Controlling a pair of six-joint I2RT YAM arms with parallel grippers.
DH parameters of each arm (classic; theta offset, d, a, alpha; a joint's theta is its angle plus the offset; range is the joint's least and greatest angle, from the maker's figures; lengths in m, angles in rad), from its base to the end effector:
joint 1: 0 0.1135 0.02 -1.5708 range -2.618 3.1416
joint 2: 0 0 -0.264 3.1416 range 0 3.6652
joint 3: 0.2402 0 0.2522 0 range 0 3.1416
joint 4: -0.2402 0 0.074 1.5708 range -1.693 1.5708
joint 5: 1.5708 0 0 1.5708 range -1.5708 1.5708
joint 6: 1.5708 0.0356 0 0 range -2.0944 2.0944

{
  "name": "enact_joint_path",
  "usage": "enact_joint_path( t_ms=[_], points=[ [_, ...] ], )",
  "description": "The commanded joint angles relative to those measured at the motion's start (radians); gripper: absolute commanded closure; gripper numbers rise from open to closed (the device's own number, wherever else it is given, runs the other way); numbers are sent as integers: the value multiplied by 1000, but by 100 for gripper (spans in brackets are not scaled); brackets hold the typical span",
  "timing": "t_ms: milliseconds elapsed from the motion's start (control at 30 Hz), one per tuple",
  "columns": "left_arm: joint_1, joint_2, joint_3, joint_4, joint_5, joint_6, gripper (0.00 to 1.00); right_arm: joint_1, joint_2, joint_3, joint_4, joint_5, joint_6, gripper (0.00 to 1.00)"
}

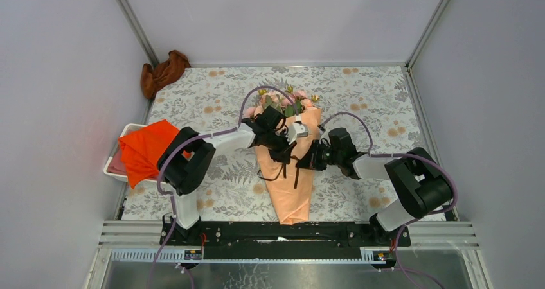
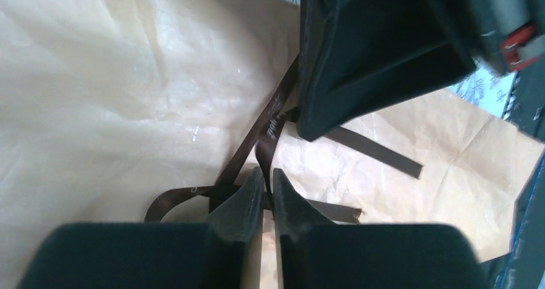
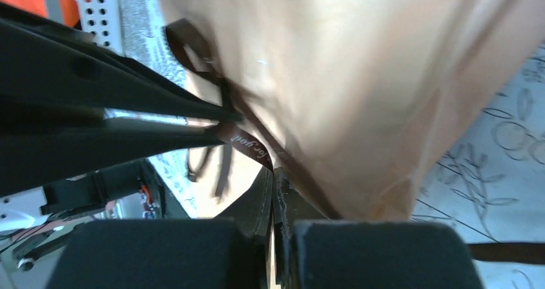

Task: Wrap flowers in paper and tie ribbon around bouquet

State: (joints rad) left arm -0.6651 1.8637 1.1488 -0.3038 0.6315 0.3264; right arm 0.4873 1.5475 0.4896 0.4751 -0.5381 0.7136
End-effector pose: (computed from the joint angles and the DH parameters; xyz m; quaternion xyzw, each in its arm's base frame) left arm 0.2816 -0.2476 0.1635 0.5095 0.7642 -0.3382 0.2050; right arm 0.2332 0.1442 0.1359 -0.0294 0.8576 0.4514 0.2449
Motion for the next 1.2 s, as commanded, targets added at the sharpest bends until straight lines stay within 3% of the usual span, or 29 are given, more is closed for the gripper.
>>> enact_joint_path(
  t_ms=[0,33,100,200,300,500,867,1167],
  points=[
    [21,-28,122,-165,5,95,71,2,-33,8,-68,97,-38,100],
    [29,-41,148,-203,1,116,59,2,-29,10,-79,97,-44,100],
    [44,-66,192,-257,-16,163,45,1,-22,10,-92,99,-51,100],
    [56,-86,196,-274,-76,218,39,0,-23,12,-101,104,-54,100],
    [56,-53,195,-279,-155,253,39,-2,-23,21,-109,100,-58,100],
    [53,42,243,-285,-168,225,37,-1,-20,29,-121,93,-62,100],
    [47,92,280,-205,-169,107,47,-1,-19,27,-124,87,-66,100],
    [5,121,278,-146,-264,59,52,-2,-18,31,-129,85,-71,100]
  ],
)
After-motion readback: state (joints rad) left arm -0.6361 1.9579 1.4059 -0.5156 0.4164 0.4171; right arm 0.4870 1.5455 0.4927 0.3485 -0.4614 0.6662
